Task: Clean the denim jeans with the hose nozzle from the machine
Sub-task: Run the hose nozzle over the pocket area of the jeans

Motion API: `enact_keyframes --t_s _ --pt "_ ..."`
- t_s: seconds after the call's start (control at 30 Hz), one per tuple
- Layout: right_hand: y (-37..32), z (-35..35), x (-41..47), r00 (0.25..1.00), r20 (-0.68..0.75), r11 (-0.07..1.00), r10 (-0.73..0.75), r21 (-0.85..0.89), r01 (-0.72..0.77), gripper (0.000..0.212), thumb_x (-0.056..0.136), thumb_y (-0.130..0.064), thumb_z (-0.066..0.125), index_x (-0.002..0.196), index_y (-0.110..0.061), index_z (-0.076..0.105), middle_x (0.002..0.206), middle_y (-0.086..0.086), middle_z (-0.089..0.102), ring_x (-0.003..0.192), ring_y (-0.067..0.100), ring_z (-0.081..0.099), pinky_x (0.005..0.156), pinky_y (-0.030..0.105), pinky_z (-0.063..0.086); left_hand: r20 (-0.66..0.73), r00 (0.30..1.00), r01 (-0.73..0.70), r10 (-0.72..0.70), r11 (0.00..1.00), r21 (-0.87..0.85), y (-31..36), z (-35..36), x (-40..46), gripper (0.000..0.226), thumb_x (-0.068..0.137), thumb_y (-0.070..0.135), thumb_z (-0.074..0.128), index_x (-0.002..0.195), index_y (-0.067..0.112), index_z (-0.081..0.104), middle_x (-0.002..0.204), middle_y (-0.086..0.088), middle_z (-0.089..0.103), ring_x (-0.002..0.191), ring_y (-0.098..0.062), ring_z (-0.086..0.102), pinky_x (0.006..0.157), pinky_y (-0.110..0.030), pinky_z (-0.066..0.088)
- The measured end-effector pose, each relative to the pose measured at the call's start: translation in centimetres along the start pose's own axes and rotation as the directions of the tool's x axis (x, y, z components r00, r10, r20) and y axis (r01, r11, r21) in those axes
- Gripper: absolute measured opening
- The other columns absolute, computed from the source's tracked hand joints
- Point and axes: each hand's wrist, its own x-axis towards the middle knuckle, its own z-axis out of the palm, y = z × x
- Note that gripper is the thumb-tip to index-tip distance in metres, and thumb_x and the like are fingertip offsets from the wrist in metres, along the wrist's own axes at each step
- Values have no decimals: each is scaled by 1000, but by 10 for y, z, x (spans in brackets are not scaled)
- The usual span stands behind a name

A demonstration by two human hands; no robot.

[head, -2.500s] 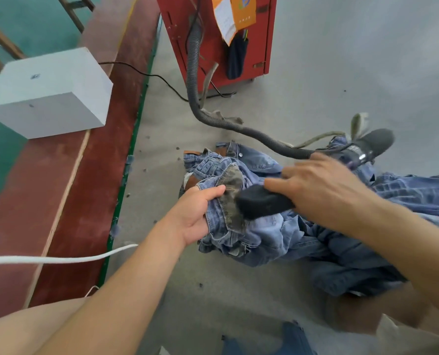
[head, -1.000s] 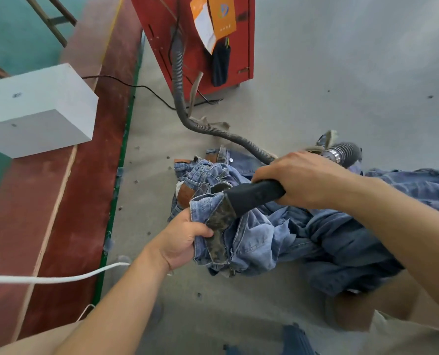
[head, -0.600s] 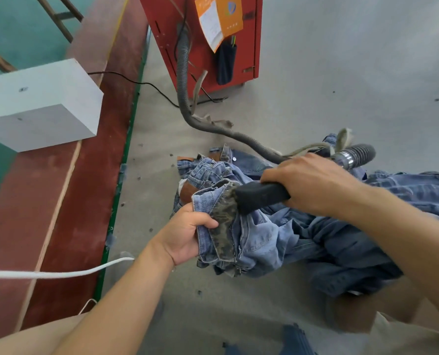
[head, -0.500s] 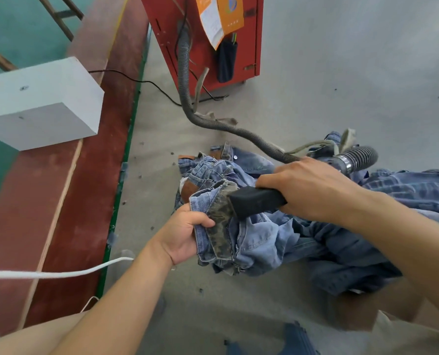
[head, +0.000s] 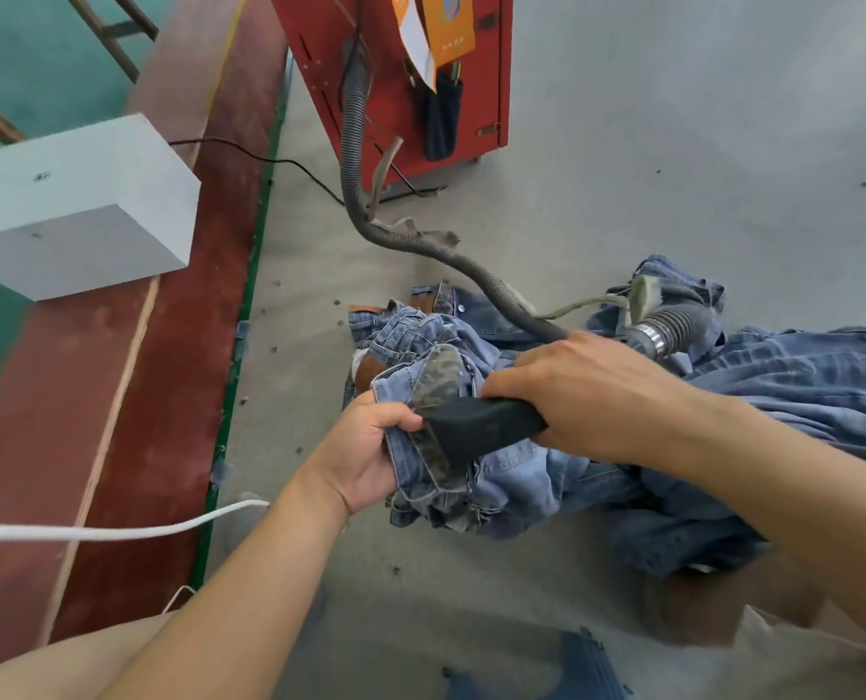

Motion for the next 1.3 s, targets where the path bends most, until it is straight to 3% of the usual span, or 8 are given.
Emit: enact_keyframes --t_s 0.13,0.3,0.43,0.53,0.7,0.87,1.07,1.3 --pt "19 -10 -5 989 -31 987 147 65 -145 29 88 -21 66 111 -37 59 89 -11 61 82 20 64 70 41 56 -85 996 1 -9 995 -95 5 2 2 65 78 -8 50 141 -21 40 136 -39 56 114 -48 66 85 -54 60" --pt "0 5 0 1000 -8 998 16 -61 -17 25 89 -18 61 103 -37 52 83 -11 58 71 14 54 69 32 44 -105 994 28 -33 999 -42 1 6 4 56 80 -7 52 134 -23 44 128 -39 60 107 -47 69 88 -58 60" --pt "15 -4 -1 996 -2 984 93 153 -92 32 85 -23 70 110 -42 61 85 -15 65 77 9 63 69 33 53 -245 963 115 -108 993 14 10 0 12 27 105 13 43 123 -2 58 111 -27 72 94 -36 75 74 -45 63" --pt "38 -16 -3 974 -59 940 219 281 -194 34 84 -29 75 111 -46 62 80 -17 67 75 6 63 69 35 51 -238 938 296 -253 940 168 19 -11 11 55 110 45 34 132 5 64 130 -23 68 116 -36 69 93 -47 58" --pt "51 -15 -8 964 -54 943 261 228 -242 33 83 -35 73 109 -49 60 79 -15 66 75 13 63 71 43 56 -4 985 171 -172 982 -78 33 -37 7 95 96 75 45 148 -4 48 153 -29 46 143 -42 46 113 -54 44" --pt "59 -12 -12 958 -43 940 285 207 -270 32 84 -37 74 109 -50 59 76 -17 62 72 6 60 69 43 55 -264 918 395 -294 657 642 6 -53 8 61 92 29 77 146 12 51 129 -15 70 117 -34 69 104 -57 52" --pt "68 -5 -10 959 -52 943 280 201 -265 31 81 -37 73 108 -47 60 72 -16 61 70 2 56 64 38 47 -108 993 75 -47 958 276 27 -50 6 39 95 26 63 127 6 71 130 -24 67 117 -36 67 99 -49 55" --pt "71 9 2 948 30 946 317 58 -318 26 85 -29 69 103 -44 57 78 -11 57 72 20 61 66 44 56 -156 986 104 -61 952 286 29 -29 4 49 98 19 55 141 -2 55 139 -30 60 126 -43 61 99 -55 55"
